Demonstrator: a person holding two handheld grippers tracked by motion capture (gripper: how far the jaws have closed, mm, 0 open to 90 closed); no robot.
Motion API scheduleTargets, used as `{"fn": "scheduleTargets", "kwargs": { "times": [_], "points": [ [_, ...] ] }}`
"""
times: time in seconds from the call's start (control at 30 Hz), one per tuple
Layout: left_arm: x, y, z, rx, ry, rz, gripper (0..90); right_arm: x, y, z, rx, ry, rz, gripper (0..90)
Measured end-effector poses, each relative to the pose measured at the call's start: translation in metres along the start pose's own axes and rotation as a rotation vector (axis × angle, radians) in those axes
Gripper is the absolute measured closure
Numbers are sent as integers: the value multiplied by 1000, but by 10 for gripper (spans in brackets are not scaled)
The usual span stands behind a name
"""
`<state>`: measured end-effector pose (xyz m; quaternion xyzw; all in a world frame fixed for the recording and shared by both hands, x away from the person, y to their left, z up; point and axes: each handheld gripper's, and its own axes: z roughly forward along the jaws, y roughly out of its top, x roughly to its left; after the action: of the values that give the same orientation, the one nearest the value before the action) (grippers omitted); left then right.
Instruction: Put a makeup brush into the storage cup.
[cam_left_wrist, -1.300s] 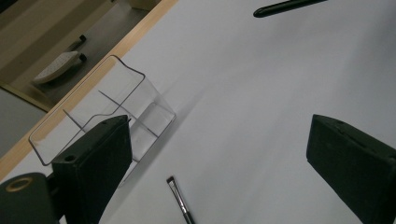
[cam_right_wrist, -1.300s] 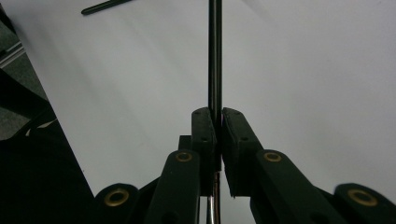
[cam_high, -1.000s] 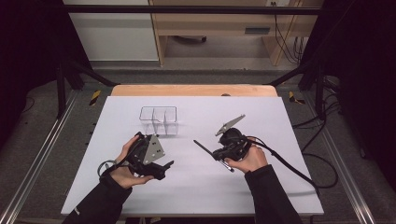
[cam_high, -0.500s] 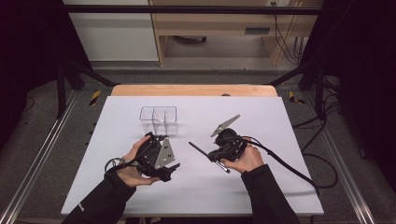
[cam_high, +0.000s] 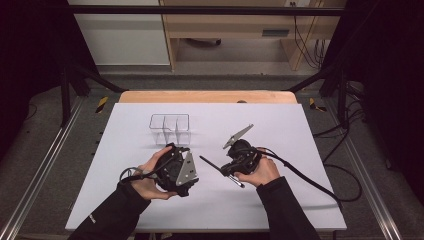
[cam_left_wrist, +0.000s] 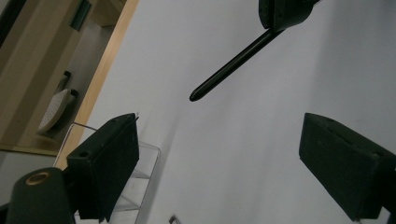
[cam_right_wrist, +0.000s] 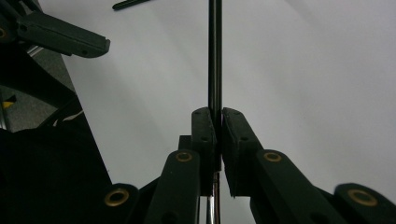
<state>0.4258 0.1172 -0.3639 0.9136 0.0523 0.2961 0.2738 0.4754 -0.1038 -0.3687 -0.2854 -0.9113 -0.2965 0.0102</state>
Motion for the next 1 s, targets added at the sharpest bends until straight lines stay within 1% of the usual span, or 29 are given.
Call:
{"fn": "scheduleTargets", "kwargs": {
  "times": [0.17, 0.2, 0.23, 0.3, 0.43, 0.5, 0.67, 0.77, 1.0],
  "points": [
    [-3, 4, 3, 10, -17, 30, 122, 1, 0, 3, 11, 13, -4, 842],
    [-3, 5, 4, 19, -17, 45, 124, 1, 0, 3, 12, 16, -4, 842],
    [-4, 5, 5, 21, -28, 48, 124, 1, 0, 4, 13, 19, -4, 842],
    [-5, 7, 7, 30, -26, 60, 125, 1, 0, 4, 16, 16, -5, 842],
    [-9, 9, 10, 43, -19, 84, 130, 1, 1, 5, 20, 27, -3, 842],
    [-9, 10, 11, 50, -15, 102, 135, 1, 1, 5, 22, 30, -6, 842],
    [-13, 13, 14, 59, -24, 136, 151, 2, 1, 9, 34, 41, -6, 842],
    [-14, 13, 16, 63, -33, 147, 161, 2, 1, 10, 38, 45, -5, 842],
    [-14, 14, 22, 63, -62, 160, 198, 2, 1, 13, 47, 63, -6, 842]
  ]
}}
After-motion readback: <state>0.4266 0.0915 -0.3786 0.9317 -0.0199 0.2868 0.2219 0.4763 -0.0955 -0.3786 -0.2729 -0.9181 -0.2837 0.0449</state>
